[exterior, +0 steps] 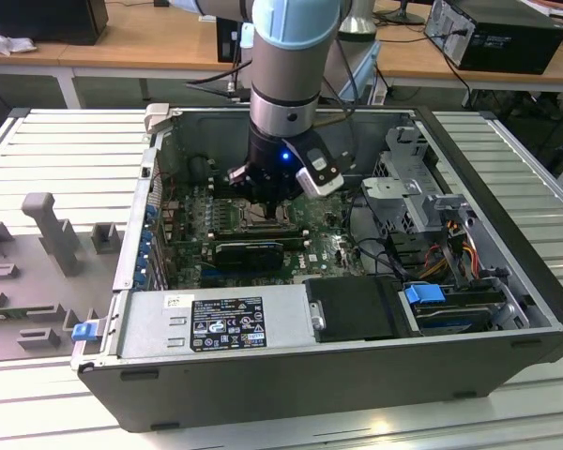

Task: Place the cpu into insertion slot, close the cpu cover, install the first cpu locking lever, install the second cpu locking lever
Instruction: 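Install the second cpu locking lever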

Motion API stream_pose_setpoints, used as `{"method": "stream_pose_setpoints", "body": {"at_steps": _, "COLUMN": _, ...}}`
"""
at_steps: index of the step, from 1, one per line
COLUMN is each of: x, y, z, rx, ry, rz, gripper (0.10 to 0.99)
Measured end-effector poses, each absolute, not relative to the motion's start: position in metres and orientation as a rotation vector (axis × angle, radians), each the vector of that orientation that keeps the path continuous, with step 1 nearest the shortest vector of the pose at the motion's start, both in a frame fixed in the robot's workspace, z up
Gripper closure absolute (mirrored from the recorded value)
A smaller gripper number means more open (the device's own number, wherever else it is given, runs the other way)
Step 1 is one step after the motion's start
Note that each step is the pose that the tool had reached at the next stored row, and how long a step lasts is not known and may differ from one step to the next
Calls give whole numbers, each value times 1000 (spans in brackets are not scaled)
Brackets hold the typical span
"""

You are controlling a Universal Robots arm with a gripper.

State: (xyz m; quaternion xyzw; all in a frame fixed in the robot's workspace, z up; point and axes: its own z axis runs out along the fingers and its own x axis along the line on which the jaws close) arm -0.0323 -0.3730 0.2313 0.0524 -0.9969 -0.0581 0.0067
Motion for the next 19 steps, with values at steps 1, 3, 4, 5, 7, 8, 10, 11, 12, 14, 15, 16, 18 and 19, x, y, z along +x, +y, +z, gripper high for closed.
{"method": "stream_pose_setpoints", "body": {"at_steps": 1, "x": -37, "y": -375, "z": 230, "rx": 164, "ry": -3119, "rz": -182, "gripper": 980}}
{"method": "stream_pose_setpoints", "body": {"at_steps": 3, "x": -44, "y": -379, "z": 230, "rx": 164, "ry": -3119, "rz": -183, "gripper": 980}}
{"method": "stream_pose_setpoints", "body": {"at_steps": 4, "x": -49, "y": -381, "z": 230, "rx": 164, "ry": -3118, "rz": -190, "gripper": 980}}
{"method": "stream_pose_setpoints", "body": {"at_steps": 5, "x": -51, "y": -382, "z": 229, "rx": 164, "ry": -3118, "rz": -200, "gripper": 980}}
{"method": "stream_pose_setpoints", "body": {"at_steps": 7, "x": -55, "y": -383, "z": 227, "rx": 164, "ry": -3117, "rz": -225, "gripper": 980}}
{"method": "stream_pose_setpoints", "body": {"at_steps": 8, "x": -55, "y": -383, "z": 225, "rx": 164, "ry": -3117, "rz": -230, "gripper": 980}}
{"method": "stream_pose_setpoints", "body": {"at_steps": 10, "x": -55, "y": -383, "z": 221, "rx": 164, "ry": -3117, "rz": -236, "gripper": 980}}
{"method": "stream_pose_setpoints", "body": {"at_steps": 11, "x": -55, "y": -383, "z": 219, "rx": 164, "ry": -3117, "rz": -238, "gripper": 980}}
{"method": "stream_pose_setpoints", "body": {"at_steps": 12, "x": -55, "y": -383, "z": 218, "rx": 164, "ry": -3117, "rz": -239, "gripper": 980}}
{"method": "stream_pose_setpoints", "body": {"at_steps": 14, "x": -56, "y": -384, "z": 214, "rx": 164, "ry": -3116, "rz": -246, "gripper": 980}}
{"method": "stream_pose_setpoints", "body": {"at_steps": 15, "x": -56, "y": -384, "z": 213, "rx": 164, "ry": -3116, "rz": -254, "gripper": 980}}
{"method": "stream_pose_setpoints", "body": {"at_steps": 16, "x": -58, "y": -385, "z": 213, "rx": 165, "ry": -3115, "rz": -270, "gripper": 980}}
{"method": "stream_pose_setpoints", "body": {"at_steps": 18, "x": -61, "y": -389, "z": 212, "rx": 165, "ry": -3114, "rz": -294, "gripper": 980}}
{"method": "stream_pose_setpoints", "body": {"at_steps": 19, "x": -62, "y": -391, "z": 212, "rx": 165, "ry": -3113, "rz": -302, "gripper": 980}}
